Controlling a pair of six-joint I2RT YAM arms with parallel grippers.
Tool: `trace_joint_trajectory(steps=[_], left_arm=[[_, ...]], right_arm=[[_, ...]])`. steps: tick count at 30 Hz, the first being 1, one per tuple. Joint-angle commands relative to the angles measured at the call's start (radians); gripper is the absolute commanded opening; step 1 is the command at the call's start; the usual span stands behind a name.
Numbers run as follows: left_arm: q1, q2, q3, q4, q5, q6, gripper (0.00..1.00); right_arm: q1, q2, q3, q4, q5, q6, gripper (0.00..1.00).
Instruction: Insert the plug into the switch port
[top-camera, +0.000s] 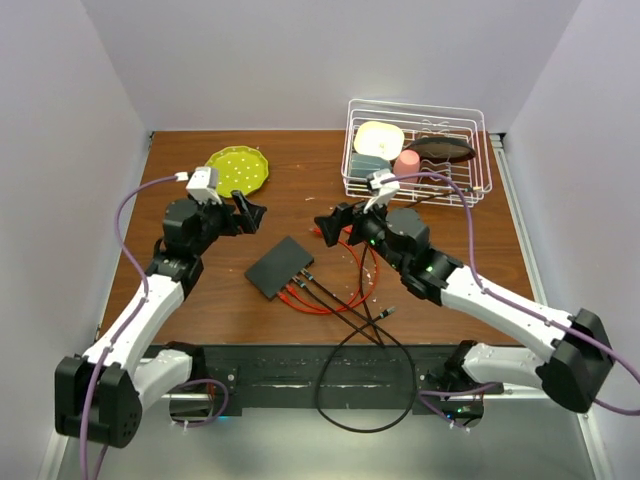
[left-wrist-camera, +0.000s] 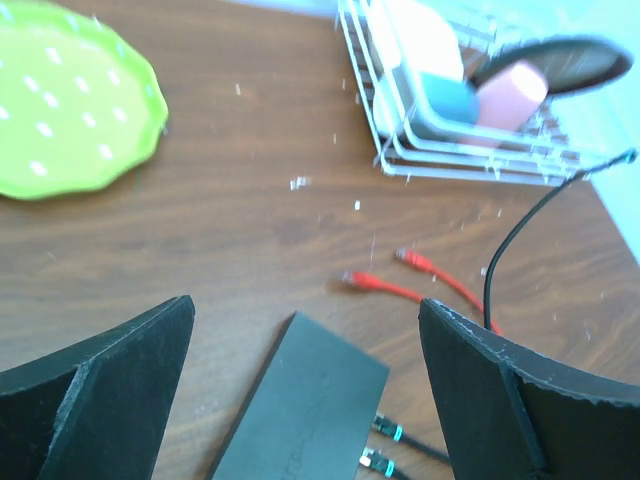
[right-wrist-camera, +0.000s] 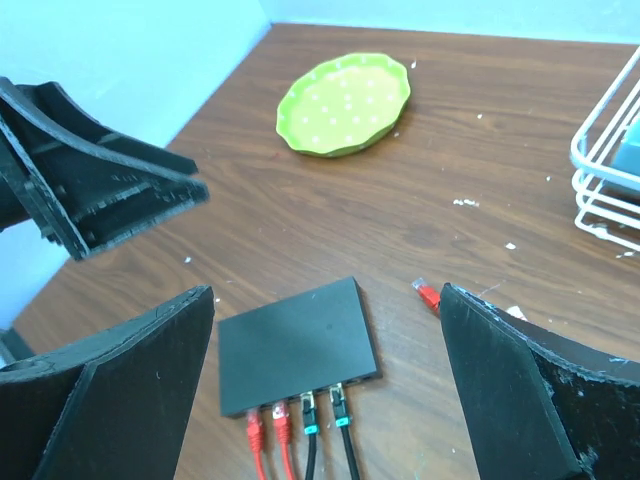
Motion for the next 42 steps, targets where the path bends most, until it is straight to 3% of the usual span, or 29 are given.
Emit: trace_joint_trajectory(steps=[1,11,19,26,33,37,42], left_arm=[[0.005,-0.078,0.043,0.002,-0.111,-0.056,1.0],[0.005,-0.202,0.053,-0.003,-0.129,-0.055,1.0],[0.005,-0.208,0.03,0.025,-0.113,-0.064,1.0],[0.005,-0.213,0.04,0.029,-0.078,-0.063,1.0],[0.005,-0.239,0.029,0.029,-0.118,-0.029,1.0],[0.005,-0.248,0.049,-0.014,-0.113,-0.001,1.0],[0.005,-0.254,0.035,0.003,-0.142,0.005,1.0]], right_arm=[[0.005,-0.095,0.022,-0.135,0.026,-0.011,0.98],[0.005,-0.201,0.022,-0.261,0.047,-0.031,0.98],[0.005,-0.222,0.011,-0.246,-0.017,-0.03,0.99],[0.005,-0.244,0.026,-0.261,0.016,0.002,0.99],[0.007,-0.321,0.005,-0.249,0.179,0.094,0.99],[0.005,-0.38,-0.069,-0.154,0.277,0.099,0.99],[0.005,-0.377,-0.098,-0.186,0.355,0.116,0.99]])
